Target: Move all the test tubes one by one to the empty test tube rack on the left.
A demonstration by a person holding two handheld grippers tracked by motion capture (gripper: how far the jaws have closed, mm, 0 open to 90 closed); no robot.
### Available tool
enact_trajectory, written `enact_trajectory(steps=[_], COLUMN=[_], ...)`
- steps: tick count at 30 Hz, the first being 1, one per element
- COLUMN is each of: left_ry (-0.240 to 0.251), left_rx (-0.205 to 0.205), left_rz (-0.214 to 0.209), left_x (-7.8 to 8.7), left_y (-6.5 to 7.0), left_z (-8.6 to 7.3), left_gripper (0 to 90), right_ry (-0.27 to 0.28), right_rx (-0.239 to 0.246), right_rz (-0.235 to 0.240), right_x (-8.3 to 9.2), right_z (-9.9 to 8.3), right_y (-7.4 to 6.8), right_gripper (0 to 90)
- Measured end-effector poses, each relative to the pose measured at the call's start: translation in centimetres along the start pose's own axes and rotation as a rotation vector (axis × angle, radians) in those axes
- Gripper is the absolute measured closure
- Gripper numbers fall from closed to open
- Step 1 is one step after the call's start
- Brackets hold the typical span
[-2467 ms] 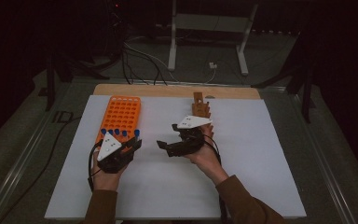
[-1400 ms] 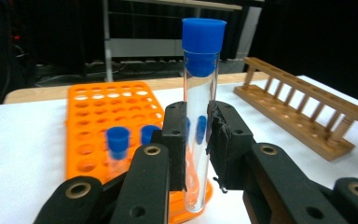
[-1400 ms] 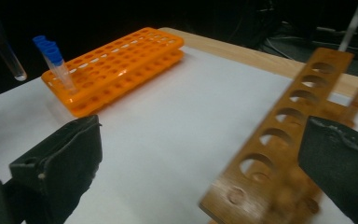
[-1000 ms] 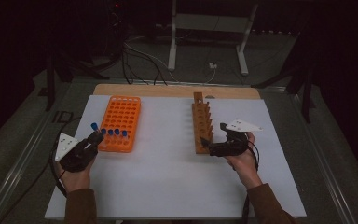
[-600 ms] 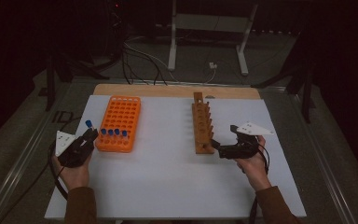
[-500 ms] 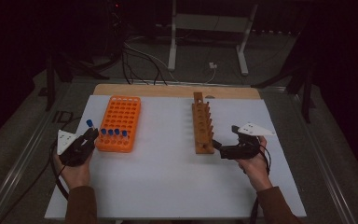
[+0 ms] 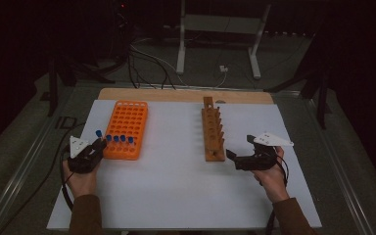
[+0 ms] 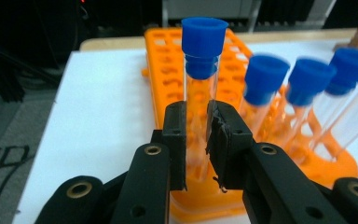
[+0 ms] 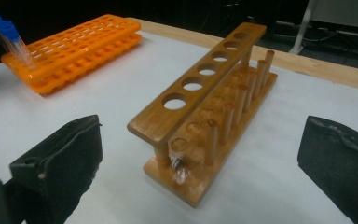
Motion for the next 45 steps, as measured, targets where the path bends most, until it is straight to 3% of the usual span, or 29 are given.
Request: enact_trajectory(steps=[6, 12, 17, 21, 25, 32, 38, 45], left_ry=[-0.061, -0.069, -0.068, -0.054, 0.0, 0.065, 0.109, 0.124], left_rx=[-0.026, -0.038, -0.005, 0.016, 0.054, 0.02, 0.037, 0.021], left_rz=[0.009, 0.015, -0.005, -0.016, -0.063, -0.113, -0.164, -0.173], left_x=[-0.3, -0.4, -0.2, 0.2, 1.3, 2.9, 4.0, 4.7], left_y=[0.0, 0.2, 0.0, -0.2, 0.1, 1.8, 2.5, 3.5], left_z=[-0.6, -0.8, -0.9, -0.8, -0.1, 1.2, 1.8, 2.1], left_gripper=[77.7, 77.7, 75.8, 66.0, 56.6, 39.2, 27.1, 16.2], right_ry=[-0.006, -0.003, 0.002, 0.006, 0.027, 0.056, 0.082, 0.121], right_rx=[-0.005, -0.009, -0.011, -0.005, -0.015, -0.018, -0.023, -0.024], right_rz=[-0.008, -0.016, -0.019, -0.023, -0.023, -0.025, -0.031, -0.034], right_x=[0.5, 0.9, 1.3, 1.5, 2.0, 2.6, 3.0, 3.4], right_z=[-0.8, -1.1, -1.6, -2.0, -2.2, -2.8, -3.0, -3.2], right_y=[0.4, 0.6, 0.6, 0.6, 0.6, 0.6, 0.5, 0.6], right_gripper=[0.4, 0.4, 0.4, 0.4, 0.4, 0.4, 0.4, 0.4])
Point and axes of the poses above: each handheld gripper's, and its own axes: x roughly backward along the jaws, z roughly out of its top, y roughly to its right, the point moved 5 cm from there along -x, roughly forward along the jaws, and after that the axes turned 5 degrees about x, right-handed, at the moved point
